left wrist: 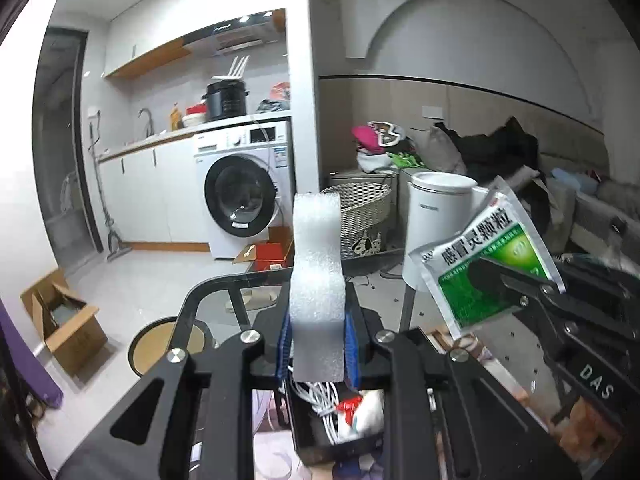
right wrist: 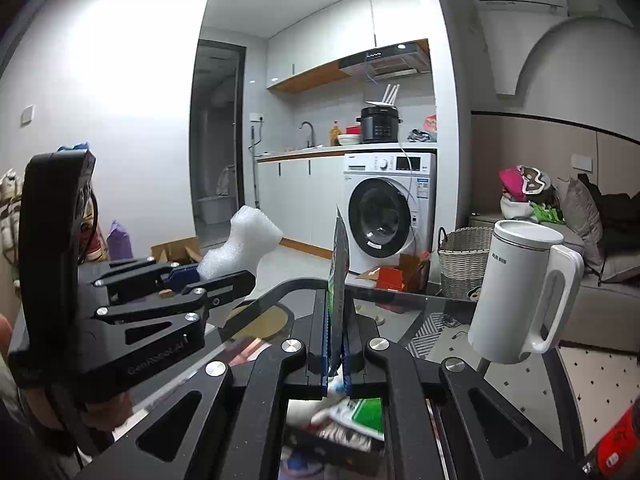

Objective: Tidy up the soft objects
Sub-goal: 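Lift the foam over the box with the left tool while the right tool carries the sachet, then open the left tool to drop the foam while the right tool drops the sachet into the box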

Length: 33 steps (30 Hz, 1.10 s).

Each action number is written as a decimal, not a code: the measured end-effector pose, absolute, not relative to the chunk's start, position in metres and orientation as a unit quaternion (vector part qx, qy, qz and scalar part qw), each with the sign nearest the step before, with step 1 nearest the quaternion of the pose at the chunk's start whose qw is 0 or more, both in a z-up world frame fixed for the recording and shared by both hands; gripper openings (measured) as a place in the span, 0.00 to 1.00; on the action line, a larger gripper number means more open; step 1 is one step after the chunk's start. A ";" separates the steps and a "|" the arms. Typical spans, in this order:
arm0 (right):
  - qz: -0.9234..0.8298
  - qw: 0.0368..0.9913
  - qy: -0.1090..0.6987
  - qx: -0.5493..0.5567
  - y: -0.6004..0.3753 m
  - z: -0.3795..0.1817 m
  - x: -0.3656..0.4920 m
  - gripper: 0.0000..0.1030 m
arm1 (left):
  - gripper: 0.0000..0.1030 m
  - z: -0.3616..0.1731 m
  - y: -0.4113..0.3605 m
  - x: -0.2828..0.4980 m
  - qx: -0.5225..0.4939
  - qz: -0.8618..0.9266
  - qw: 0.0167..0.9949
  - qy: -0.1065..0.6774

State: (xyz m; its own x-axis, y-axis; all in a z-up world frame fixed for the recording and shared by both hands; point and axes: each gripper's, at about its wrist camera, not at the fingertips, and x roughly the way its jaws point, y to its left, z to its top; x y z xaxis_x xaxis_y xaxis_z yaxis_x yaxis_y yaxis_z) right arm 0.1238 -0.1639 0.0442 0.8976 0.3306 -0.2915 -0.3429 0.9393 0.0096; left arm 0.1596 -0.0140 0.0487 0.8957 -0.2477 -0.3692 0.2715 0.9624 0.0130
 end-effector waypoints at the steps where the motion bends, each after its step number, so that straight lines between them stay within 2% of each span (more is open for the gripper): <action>1: 0.171 0.974 0.149 -0.016 -0.164 0.045 0.133 0.05 | 0.19 0.048 -0.013 0.165 0.025 -0.131 0.973 0.188; 8: 0.147 0.974 0.173 -0.012 -0.161 0.039 0.166 0.05 | 0.19 0.039 -0.012 0.186 -0.011 -0.124 0.970 0.208; 12: 0.130 0.970 0.205 -0.025 -0.161 0.026 0.181 0.05 | 0.19 0.029 -0.020 0.194 0.006 -0.117 0.965 0.235; 19: 0.119 0.949 0.293 -0.006 -0.170 0.001 0.211 0.05 | 0.19 -0.011 -0.024 0.231 0.013 -0.099 0.922 0.373; 26: 0.114 0.924 0.362 -0.058 -0.157 -0.028 0.227 0.05 | 0.19 -0.027 -0.034 0.236 0.012 -0.119 0.899 0.422; 33: 0.102 0.915 0.386 -0.054 -0.154 -0.038 0.228 0.05 | 0.20 -0.024 -0.038 0.233 0.007 -0.129 0.897 0.422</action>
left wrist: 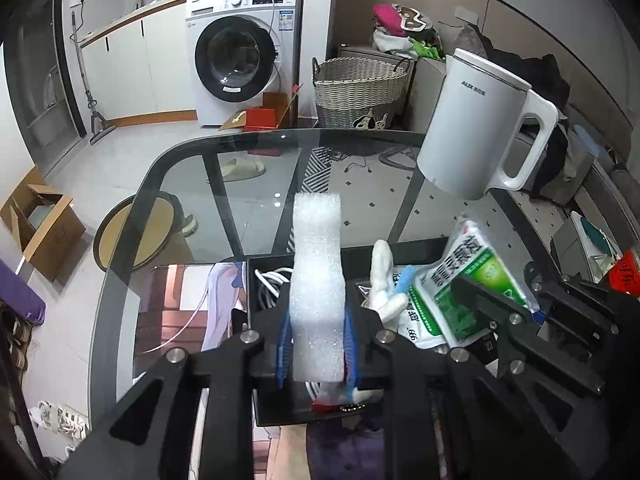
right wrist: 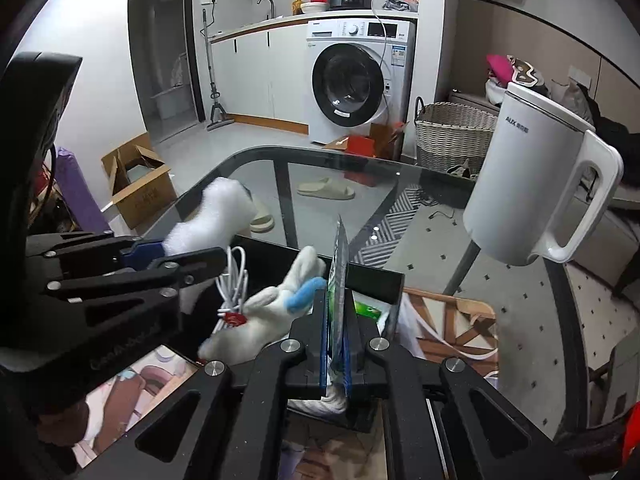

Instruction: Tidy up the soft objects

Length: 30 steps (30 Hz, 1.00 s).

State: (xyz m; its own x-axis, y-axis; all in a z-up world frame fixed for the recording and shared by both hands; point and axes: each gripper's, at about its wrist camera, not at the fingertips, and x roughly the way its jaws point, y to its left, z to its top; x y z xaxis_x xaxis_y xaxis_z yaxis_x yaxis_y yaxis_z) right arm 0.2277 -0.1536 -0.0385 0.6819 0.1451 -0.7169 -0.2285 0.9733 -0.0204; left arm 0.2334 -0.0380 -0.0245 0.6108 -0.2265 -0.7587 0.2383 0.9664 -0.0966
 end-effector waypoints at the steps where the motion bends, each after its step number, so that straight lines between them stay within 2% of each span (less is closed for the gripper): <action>1: 0.103 0.916 0.384 -0.056 -0.151 -0.037 0.226 0.06 | 0.21 -0.023 -0.038 0.232 0.010 -0.131 0.899 0.417; 2: 0.103 0.917 0.382 -0.057 -0.150 -0.036 0.224 0.08 | 0.23 -0.022 -0.039 0.230 0.012 -0.132 0.901 0.414; 3: 0.104 0.917 0.382 -0.054 -0.150 -0.034 0.223 0.15 | 0.32 -0.020 -0.036 0.229 0.011 -0.133 0.902 0.411; 5: 0.108 0.917 0.382 -0.045 -0.148 -0.029 0.221 0.27 | 0.36 -0.016 -0.033 0.226 0.008 -0.126 0.908 0.399; 8: 0.111 0.920 0.375 -0.028 -0.150 -0.023 0.218 0.32 | 0.48 -0.005 -0.025 0.220 0.000 -0.112 0.922 0.372; 15: 0.118 0.926 0.358 -0.019 -0.152 -0.014 0.204 0.41 | 0.48 0.007 -0.022 0.204 0.012 -0.096 0.933 0.345; 22: 0.119 0.932 0.341 -0.005 -0.157 -0.003 0.185 0.45 | 0.49 0.019 -0.011 0.187 -0.007 -0.062 0.946 0.318; 25: 0.101 0.945 0.310 0.000 -0.159 0.006 0.171 0.60 | 0.49 0.025 -0.006 0.174 -0.019 -0.042 0.956 0.289; 27: 0.092 0.957 0.276 0.008 -0.163 0.013 0.158 0.80 | 0.49 0.030 0.000 0.161 -0.023 -0.018 0.964 0.264; 30: 0.089 0.968 0.231 0.035 -0.171 0.022 0.137 0.85 | 0.49 0.033 0.006 0.144 -0.012 0.001 0.972 0.233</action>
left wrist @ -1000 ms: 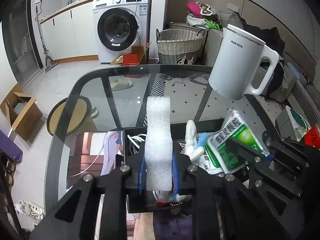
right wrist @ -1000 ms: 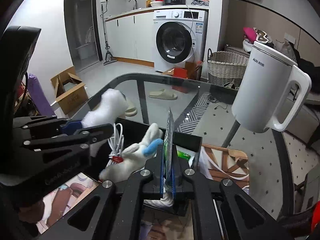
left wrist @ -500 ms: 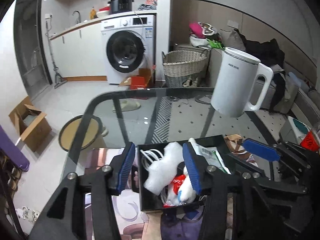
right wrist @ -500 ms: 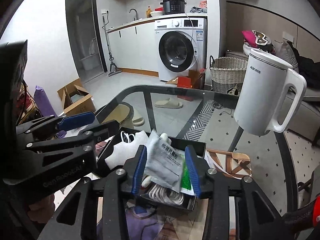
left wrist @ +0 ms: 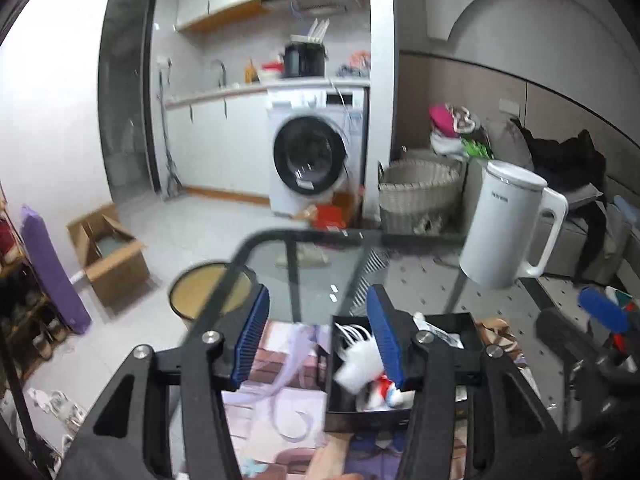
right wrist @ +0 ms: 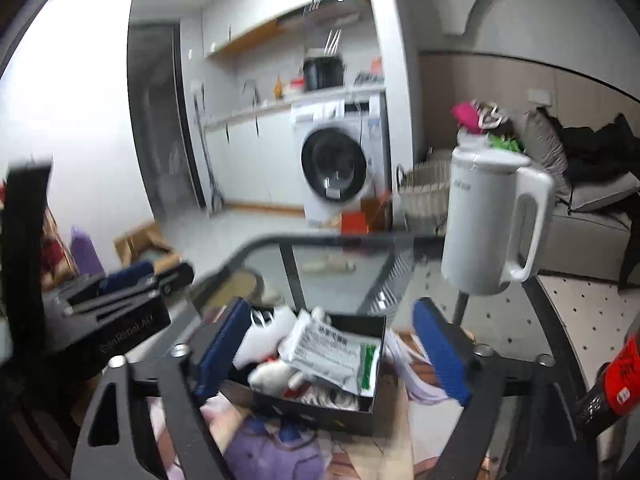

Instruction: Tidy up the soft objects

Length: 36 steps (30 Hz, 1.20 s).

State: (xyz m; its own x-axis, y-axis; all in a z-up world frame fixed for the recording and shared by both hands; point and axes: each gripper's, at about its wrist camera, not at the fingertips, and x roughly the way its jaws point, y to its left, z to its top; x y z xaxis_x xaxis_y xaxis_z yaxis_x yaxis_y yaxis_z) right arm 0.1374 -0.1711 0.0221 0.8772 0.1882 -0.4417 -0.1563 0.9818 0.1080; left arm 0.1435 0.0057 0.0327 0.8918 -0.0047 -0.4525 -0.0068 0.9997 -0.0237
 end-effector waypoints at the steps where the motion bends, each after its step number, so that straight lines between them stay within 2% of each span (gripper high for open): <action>1: 0.090 0.971 0.220 0.036 -0.172 0.025 0.131 0.85 | 0.49 0.034 0.007 0.136 -0.002 -0.009 0.975 0.223; 4: 0.089 0.977 0.193 0.025 -0.171 0.025 0.111 0.97 | 0.50 0.033 0.008 0.112 0.030 -0.035 0.981 0.189; 5: 0.095 0.977 0.192 0.023 -0.170 0.024 0.105 0.97 | 0.57 0.031 0.008 0.100 0.042 -0.031 0.984 0.170; 6: 0.108 0.975 0.194 0.023 -0.170 0.020 0.097 0.98 | 0.80 0.029 0.009 0.092 0.045 -0.029 0.986 0.157; 7: 0.113 0.974 0.195 0.024 -0.170 0.019 0.091 0.98 | 0.94 0.026 0.012 0.077 0.039 -0.024 0.989 0.138; 8: 0.114 0.974 0.193 0.026 -0.172 0.016 0.084 0.98 | 1.00 0.024 0.015 0.065 0.031 -0.022 0.992 0.120; 13: 0.094 0.986 0.140 0.013 -0.177 -0.001 0.034 0.99 | 1.00 0.016 0.019 0.027 0.039 -0.054 0.993 0.097; 17: 0.094 0.986 0.137 0.025 -0.184 -0.020 0.012 0.99 | 1.00 0.008 0.021 0.012 0.018 -0.075 0.991 0.109; 36: 0.077 0.988 0.128 0.044 -0.195 -0.019 0.009 0.99 | 1.00 0.005 0.009 0.000 0.002 -0.067 0.992 0.110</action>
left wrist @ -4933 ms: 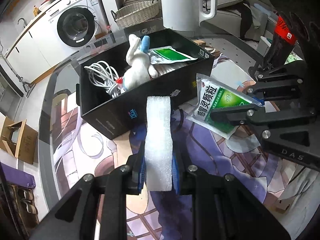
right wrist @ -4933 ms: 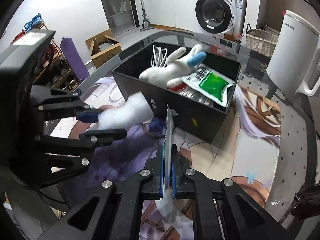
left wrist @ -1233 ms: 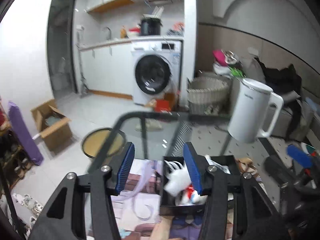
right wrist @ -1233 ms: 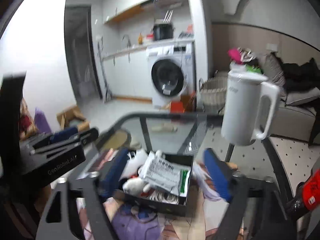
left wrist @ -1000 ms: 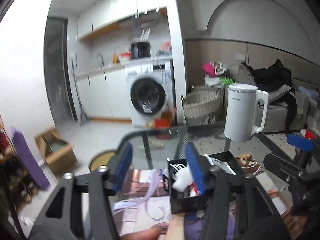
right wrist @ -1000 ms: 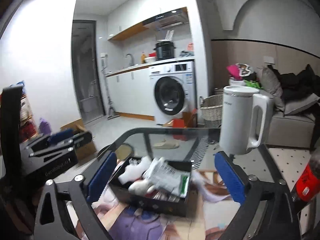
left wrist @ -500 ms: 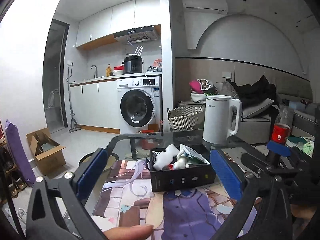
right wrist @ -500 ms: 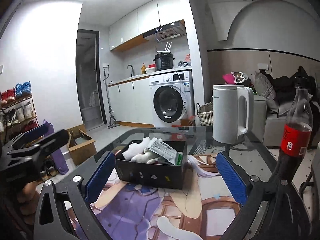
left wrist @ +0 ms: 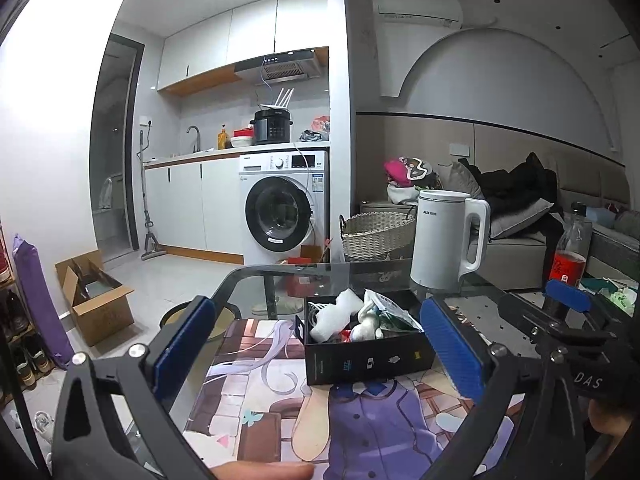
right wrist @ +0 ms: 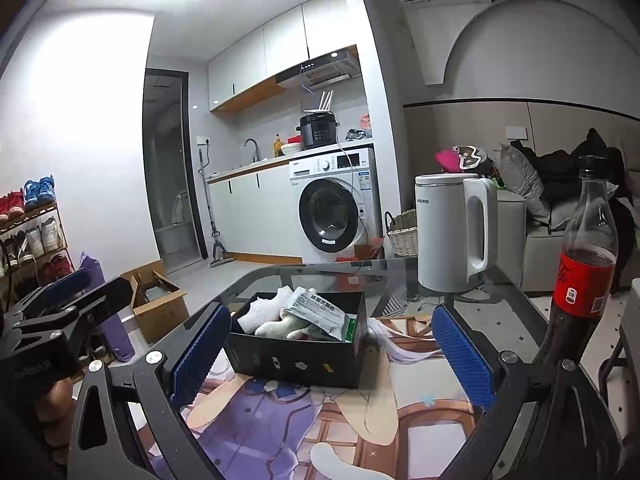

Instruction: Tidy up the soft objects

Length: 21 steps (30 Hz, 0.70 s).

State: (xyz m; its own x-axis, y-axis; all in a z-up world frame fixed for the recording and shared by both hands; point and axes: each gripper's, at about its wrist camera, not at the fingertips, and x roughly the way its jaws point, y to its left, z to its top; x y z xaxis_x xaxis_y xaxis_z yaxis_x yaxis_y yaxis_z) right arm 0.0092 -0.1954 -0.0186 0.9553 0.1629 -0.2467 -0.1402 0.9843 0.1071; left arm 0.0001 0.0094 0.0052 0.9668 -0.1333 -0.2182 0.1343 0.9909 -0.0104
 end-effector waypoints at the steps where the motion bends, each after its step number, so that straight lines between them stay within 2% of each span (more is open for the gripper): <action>1: 0.076 0.988 0.126 0.043 -0.195 -0.018 0.009 0.99 | 1.00 0.005 0.009 -0.001 0.005 -0.067 0.992 0.107; 21: 0.078 0.989 0.125 0.032 -0.190 -0.019 0.008 0.99 | 1.00 0.006 0.003 -0.005 0.010 -0.068 0.993 0.095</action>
State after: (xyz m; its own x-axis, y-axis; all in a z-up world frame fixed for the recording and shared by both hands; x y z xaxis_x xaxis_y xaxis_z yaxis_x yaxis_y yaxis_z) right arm 0.0077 -0.1904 -0.0193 0.9569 0.1615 -0.2415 -0.1457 0.9859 0.0819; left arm -0.0054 0.0030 0.0059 0.9725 -0.1334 -0.1907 0.1373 0.9905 0.0073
